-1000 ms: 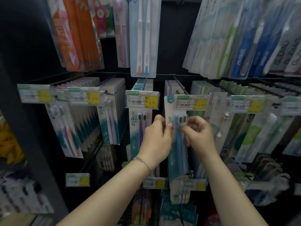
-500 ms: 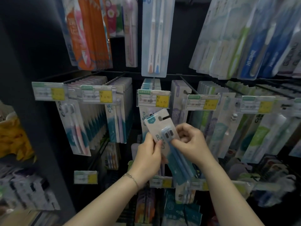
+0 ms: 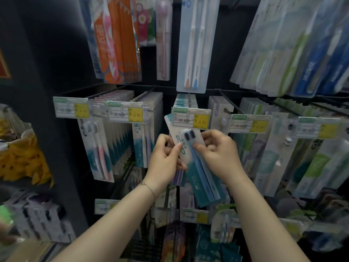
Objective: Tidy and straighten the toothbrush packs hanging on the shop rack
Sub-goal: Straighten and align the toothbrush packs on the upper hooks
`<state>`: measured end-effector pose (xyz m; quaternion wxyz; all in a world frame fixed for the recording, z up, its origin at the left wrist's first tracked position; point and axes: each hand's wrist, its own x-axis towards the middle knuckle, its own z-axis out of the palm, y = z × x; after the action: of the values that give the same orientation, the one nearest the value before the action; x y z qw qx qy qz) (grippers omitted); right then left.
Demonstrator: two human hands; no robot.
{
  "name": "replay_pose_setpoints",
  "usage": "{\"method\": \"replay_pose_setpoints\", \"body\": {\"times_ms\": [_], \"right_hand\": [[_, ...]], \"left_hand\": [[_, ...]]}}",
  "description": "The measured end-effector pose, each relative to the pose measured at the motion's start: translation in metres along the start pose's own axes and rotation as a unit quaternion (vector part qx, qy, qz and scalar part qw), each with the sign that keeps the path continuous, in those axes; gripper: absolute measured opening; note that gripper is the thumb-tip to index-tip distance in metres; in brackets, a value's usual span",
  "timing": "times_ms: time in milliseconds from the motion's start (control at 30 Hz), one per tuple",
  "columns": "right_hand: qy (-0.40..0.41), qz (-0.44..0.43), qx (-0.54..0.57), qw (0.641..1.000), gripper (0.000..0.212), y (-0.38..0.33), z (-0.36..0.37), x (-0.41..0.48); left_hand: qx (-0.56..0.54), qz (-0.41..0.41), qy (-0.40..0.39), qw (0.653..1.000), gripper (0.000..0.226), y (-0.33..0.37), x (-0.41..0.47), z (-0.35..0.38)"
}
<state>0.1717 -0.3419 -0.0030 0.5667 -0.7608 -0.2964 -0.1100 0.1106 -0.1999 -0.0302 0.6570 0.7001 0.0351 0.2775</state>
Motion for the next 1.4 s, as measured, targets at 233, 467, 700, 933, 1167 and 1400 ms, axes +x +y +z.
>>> {"method": "replay_pose_setpoints", "body": {"times_ms": [233,467,700,933,1167,1400], "right_hand": [[0.025,0.045,0.048,0.998,0.012,0.015,0.003,-0.012],[0.003,0.045,0.064,0.997,0.011,0.022,0.011,-0.015],[-0.017,0.032,0.041,0.999,0.01,0.028,0.013,-0.02],[-0.035,0.027,0.027,0.999,0.021,0.03,0.009,-0.024],[0.0,0.026,0.001,1.0,0.018,0.033,-0.01,-0.033],[0.019,-0.022,-0.202,0.979,0.01,0.047,-0.053,-0.039]], "left_hand": [[0.097,0.026,-0.022,0.995,0.017,-0.002,0.004,0.001],[0.176,0.061,0.009,0.982,0.014,-0.013,-0.002,-0.008],[0.278,0.106,0.061,0.953,0.028,-0.017,-0.011,-0.014],[0.309,0.172,0.059,0.933,0.02,-0.013,-0.024,-0.011],[0.337,0.225,-0.007,0.914,0.014,-0.01,-0.039,0.005],[0.379,0.262,-0.086,0.883,0.01,-0.002,-0.041,0.037]]}}
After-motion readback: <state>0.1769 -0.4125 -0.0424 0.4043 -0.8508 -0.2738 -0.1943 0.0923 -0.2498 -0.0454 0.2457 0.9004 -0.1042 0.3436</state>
